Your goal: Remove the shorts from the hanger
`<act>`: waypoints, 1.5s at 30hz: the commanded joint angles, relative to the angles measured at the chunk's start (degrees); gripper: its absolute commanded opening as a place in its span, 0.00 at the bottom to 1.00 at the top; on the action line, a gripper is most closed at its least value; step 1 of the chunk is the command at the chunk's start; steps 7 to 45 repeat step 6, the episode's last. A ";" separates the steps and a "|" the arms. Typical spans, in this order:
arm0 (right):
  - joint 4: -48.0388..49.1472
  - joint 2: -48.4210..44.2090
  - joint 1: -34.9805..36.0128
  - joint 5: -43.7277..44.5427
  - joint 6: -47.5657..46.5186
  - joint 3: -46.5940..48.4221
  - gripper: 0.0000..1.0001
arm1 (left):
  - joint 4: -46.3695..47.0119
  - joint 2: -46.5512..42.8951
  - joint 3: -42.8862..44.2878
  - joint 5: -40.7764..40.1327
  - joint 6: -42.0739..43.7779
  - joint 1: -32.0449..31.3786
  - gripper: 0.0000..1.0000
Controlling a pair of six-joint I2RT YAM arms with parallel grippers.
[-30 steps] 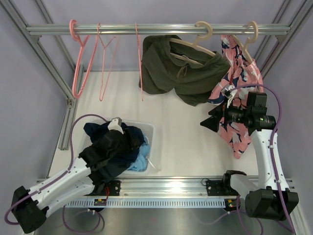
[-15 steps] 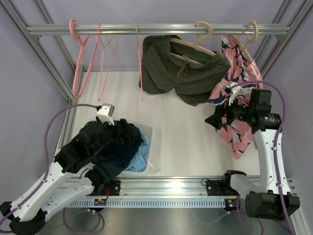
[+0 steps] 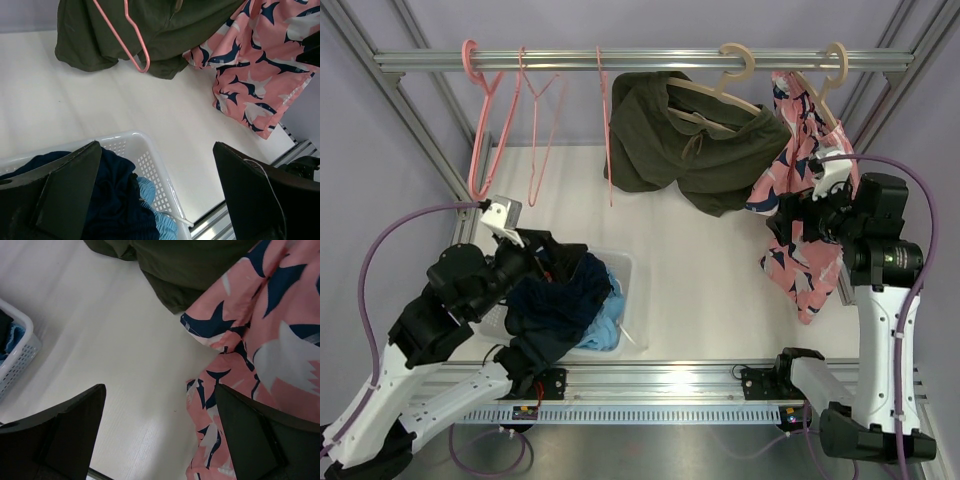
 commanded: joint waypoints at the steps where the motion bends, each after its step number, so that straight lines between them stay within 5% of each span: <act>1: 2.68 -2.00 -0.24 9.50 5.46 1.20 0.99 | 2.34 0.56 3.34 0.54 2.58 0.00 0.99; 45: 7.26 -3.67 -0.24 11.96 9.51 -1.70 1.00 | 2.17 1.10 4.05 0.98 2.93 0.00 0.99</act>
